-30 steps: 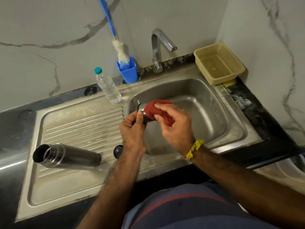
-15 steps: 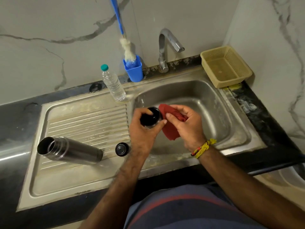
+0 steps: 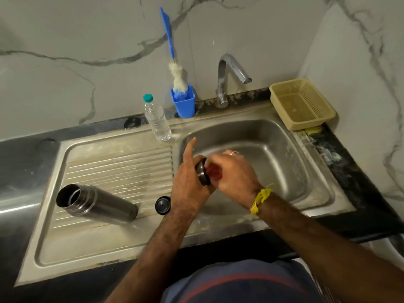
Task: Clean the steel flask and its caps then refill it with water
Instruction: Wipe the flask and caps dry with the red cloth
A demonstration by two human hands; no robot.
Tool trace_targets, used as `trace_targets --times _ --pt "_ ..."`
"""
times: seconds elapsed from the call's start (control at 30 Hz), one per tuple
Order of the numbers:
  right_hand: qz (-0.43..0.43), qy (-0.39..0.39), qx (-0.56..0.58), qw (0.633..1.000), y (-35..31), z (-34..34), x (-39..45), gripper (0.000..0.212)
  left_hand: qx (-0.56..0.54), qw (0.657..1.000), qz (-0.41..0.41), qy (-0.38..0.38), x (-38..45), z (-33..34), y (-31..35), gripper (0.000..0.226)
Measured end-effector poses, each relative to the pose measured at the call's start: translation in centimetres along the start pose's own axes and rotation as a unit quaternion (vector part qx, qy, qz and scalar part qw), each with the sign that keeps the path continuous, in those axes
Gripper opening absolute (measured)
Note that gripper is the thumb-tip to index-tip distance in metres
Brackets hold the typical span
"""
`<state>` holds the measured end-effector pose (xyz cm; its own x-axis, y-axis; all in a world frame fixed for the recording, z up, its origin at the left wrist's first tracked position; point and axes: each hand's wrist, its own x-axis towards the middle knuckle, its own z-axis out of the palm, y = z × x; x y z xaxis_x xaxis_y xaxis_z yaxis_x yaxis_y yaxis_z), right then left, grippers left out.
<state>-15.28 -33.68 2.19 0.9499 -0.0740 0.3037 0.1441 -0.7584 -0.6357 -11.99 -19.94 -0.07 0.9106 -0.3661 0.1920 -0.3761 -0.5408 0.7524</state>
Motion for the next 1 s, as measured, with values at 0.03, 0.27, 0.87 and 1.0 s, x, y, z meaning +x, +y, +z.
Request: trace_targets --times 0.03,0.27,0.87,1.0 --pt "0.096 0.029 0.085 0.991 -0.4 0.2 0.1 0.03 -0.001 1.0 -0.004 -0.002 -0.2 -0.1 0.0 0.12" --pt "0.053 -0.082 0.057 0.994 0.1 -0.5 -0.7 0.041 0.001 0.997 0.014 -0.075 0.3 0.4 -0.7 0.129" --pt "0.145 -0.236 0.173 0.945 3.8 -0.5 -0.1 0.038 0.076 0.986 0.011 -0.145 -0.3 1.4 -1.0 0.142" --pt "0.191 -0.215 0.25 0.924 5.0 -1.4 -0.1 0.043 0.075 0.99 -0.014 -0.122 0.3 1.7 -0.9 0.14"
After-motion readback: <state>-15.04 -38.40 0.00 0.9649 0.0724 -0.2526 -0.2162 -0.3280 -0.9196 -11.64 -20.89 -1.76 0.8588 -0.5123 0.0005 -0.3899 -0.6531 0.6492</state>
